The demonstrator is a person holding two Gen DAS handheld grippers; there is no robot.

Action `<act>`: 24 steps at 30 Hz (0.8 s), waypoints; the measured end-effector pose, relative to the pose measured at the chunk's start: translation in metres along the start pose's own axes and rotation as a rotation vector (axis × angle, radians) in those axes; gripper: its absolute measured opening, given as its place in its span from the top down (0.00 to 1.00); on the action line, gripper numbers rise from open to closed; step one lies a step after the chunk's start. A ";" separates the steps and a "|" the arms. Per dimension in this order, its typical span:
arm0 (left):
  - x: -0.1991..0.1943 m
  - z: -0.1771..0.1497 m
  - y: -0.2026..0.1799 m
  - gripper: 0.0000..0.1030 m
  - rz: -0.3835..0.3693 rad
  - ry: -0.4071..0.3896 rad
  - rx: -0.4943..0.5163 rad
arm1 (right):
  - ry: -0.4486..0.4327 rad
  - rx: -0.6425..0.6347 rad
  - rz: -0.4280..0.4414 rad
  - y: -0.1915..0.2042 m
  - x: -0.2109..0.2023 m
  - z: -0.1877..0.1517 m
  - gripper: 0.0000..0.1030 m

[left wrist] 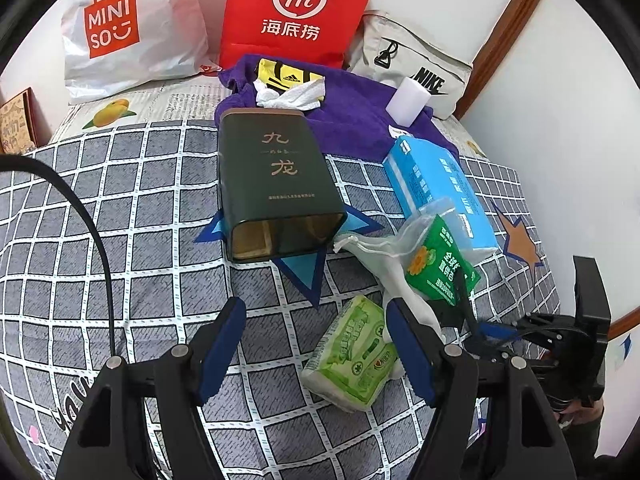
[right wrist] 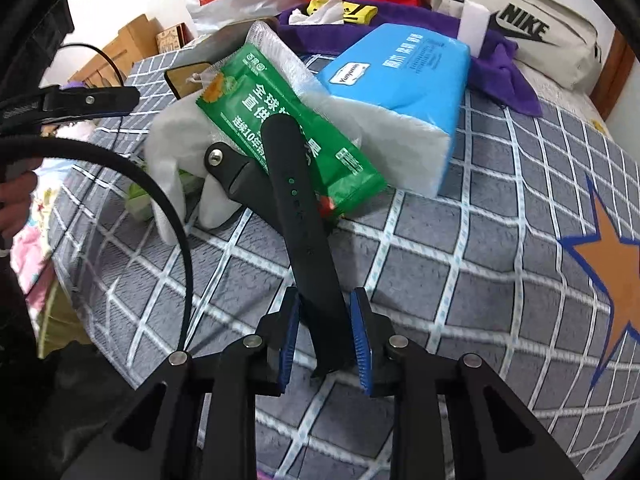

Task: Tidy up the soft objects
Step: 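Grasp the black strap with right gripper while left gripper grasps light-green tissue pack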

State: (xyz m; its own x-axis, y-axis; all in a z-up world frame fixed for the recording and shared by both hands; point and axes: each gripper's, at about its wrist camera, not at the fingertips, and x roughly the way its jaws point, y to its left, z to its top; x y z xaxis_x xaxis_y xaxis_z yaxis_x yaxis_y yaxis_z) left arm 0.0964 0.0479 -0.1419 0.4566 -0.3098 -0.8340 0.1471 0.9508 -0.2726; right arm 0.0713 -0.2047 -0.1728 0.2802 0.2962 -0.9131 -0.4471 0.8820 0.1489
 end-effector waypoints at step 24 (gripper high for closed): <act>0.007 -0.033 -0.026 0.20 -0.009 0.040 0.195 | -0.107 0.068 -0.020 -0.009 -0.029 0.006 0.80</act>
State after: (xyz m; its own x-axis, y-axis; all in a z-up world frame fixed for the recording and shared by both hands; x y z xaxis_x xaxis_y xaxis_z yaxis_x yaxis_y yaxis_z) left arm 0.0665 0.0211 -0.1562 0.4195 -0.3141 -0.8517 0.3196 0.9293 -0.1853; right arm 0.0721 -0.2190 -0.1452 0.3794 0.3125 -0.8708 -0.3826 0.9100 0.1599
